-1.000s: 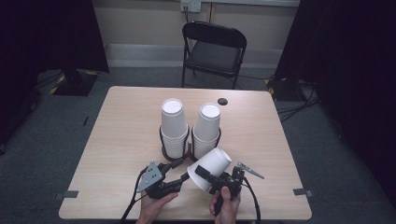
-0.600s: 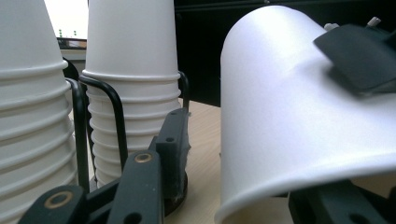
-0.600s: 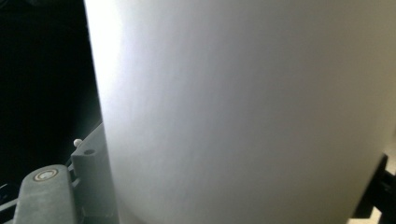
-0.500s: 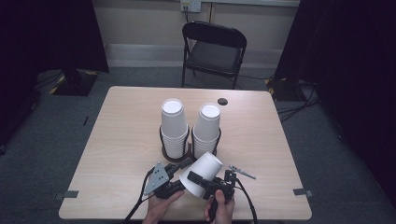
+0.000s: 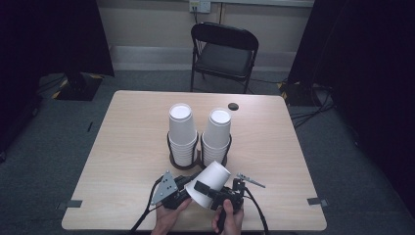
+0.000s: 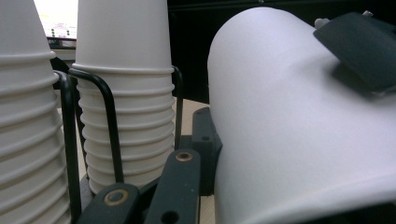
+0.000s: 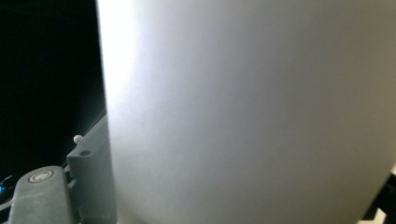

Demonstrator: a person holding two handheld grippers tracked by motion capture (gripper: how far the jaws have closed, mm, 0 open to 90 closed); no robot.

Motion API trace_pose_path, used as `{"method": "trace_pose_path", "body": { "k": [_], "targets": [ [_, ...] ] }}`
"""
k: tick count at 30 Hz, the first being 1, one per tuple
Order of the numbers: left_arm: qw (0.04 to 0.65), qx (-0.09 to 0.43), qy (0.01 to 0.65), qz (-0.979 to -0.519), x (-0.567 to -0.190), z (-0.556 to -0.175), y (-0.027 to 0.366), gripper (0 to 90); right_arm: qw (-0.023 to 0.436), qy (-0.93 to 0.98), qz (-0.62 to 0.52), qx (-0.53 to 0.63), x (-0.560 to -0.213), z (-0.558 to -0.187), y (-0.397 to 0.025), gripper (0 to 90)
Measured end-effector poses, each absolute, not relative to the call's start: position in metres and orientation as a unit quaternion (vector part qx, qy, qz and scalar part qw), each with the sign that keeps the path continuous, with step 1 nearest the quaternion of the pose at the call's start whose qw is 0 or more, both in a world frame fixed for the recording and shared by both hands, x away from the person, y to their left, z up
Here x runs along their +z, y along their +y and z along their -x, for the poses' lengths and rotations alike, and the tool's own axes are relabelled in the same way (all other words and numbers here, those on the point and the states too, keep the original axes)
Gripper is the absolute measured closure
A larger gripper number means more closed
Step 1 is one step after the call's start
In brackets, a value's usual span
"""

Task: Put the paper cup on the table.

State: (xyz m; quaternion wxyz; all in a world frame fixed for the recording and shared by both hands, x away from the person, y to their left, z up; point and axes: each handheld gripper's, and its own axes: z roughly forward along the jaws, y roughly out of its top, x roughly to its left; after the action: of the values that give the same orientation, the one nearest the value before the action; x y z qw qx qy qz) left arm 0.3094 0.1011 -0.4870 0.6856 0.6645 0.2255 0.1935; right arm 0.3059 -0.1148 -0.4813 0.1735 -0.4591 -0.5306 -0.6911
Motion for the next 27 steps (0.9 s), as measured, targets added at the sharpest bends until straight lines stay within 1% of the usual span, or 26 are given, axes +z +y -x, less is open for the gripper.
{"method": "trace_pose_path", "body": {
  "k": [10,13,16,21,27],
  "targets": [
    [0.685,0.184,0.221,-0.669,-0.488,-0.309,0.101,84.6,0.149,-0.529,0.461,-0.697,-0.479,-0.307,-0.12,13.2],
    [0.689,0.173,0.217,-0.67,-0.489,-0.308,0.102,85.5,0.134,-0.521,0.464,-0.704,-0.476,-0.309,-0.127,13.8],
    [0.688,0.169,0.216,-0.672,-0.489,-0.308,0.103,85.9,0.128,-0.516,0.467,-0.706,-0.475,-0.31,-0.131,14.0],
    [0.681,0.155,0.211,-0.684,-0.49,-0.307,0.103,86.0,0.114,-0.512,0.47,-0.71,-0.474,-0.312,-0.137,14.3],
    [0.675,0.151,0.206,-0.692,-0.489,-0.307,0.103,86.1,0.105,-0.51,0.473,-0.711,-0.474,-0.313,-0.141,14.5]
  ]
}}
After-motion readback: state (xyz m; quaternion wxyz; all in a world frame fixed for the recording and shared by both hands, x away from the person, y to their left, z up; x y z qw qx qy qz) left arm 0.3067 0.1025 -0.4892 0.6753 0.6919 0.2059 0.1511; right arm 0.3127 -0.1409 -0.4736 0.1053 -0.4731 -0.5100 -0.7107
